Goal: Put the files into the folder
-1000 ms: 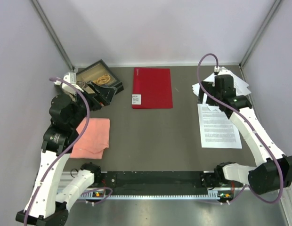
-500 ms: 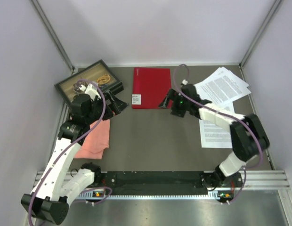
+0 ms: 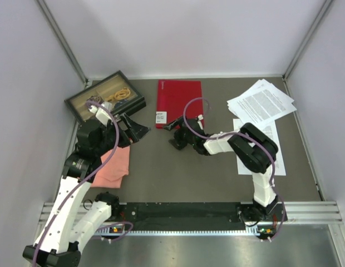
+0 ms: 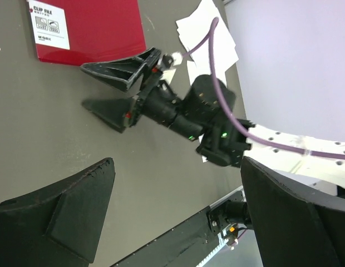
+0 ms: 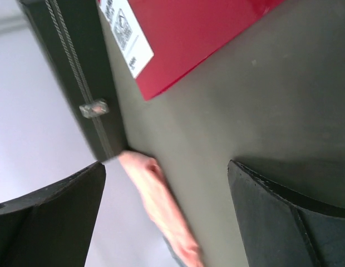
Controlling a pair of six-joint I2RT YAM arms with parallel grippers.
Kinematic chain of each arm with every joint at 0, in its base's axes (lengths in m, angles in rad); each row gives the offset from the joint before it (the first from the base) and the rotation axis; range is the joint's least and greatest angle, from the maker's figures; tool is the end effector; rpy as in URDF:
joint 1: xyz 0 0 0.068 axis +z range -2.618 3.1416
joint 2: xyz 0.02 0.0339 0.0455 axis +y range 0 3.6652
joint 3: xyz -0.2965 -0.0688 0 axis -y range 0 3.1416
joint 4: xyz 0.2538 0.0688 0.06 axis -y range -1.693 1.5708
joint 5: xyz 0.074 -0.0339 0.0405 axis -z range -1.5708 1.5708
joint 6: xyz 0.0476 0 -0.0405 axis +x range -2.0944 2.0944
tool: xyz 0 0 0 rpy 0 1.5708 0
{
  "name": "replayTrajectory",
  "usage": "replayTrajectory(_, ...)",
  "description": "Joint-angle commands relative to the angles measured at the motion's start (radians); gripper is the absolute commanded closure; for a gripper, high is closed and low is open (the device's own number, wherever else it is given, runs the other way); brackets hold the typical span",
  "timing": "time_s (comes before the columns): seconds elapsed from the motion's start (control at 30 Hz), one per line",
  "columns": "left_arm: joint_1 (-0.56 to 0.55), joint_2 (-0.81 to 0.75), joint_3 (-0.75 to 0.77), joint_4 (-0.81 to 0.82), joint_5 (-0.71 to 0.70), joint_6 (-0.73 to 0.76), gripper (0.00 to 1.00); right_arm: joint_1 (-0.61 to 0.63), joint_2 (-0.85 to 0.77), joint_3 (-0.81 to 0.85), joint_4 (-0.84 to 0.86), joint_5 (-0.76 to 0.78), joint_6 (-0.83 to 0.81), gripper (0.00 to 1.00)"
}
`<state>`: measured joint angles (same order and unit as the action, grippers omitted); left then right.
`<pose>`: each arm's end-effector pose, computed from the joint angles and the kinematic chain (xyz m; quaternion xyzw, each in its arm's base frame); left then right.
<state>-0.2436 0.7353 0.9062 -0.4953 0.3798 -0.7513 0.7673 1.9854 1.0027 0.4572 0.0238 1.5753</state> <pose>0.1433 -0.0538 0.3770 -0.0936 0.7995 -0.4082 0.4305 0.3141 0.3014 0.1460 0.3461 0.7944 0.4558 0.2036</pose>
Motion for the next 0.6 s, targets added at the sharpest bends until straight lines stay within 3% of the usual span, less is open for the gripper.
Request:
replayTrajectory(0.0, 0.004, -0.046, -0.021, 0.009, 0.002, 0.010, 0.02, 0.053, 0.076, 0.027, 0.083, 0.197, 0.213, 0.11)
replayTrajectory(0.23, 0.004, -0.043, -0.007, 0.004, 0.028, 0.018, 0.02, 0.061, 0.202, 0.100, 0.100, 0.286, 0.360, 0.24)
replayTrajectory(0.5, 0.004, -0.034, -0.001, -0.005, 0.037, 0.040, 0.02, 0.061, 0.297, 0.116, 0.182, 0.298, 0.430, 0.48)
replayTrajectory(0.57, 0.004, -0.030, -0.004, -0.005, 0.039, 0.043, 0.01, 0.061, 0.306, 0.113, 0.186, 0.301, 0.442, 0.49)
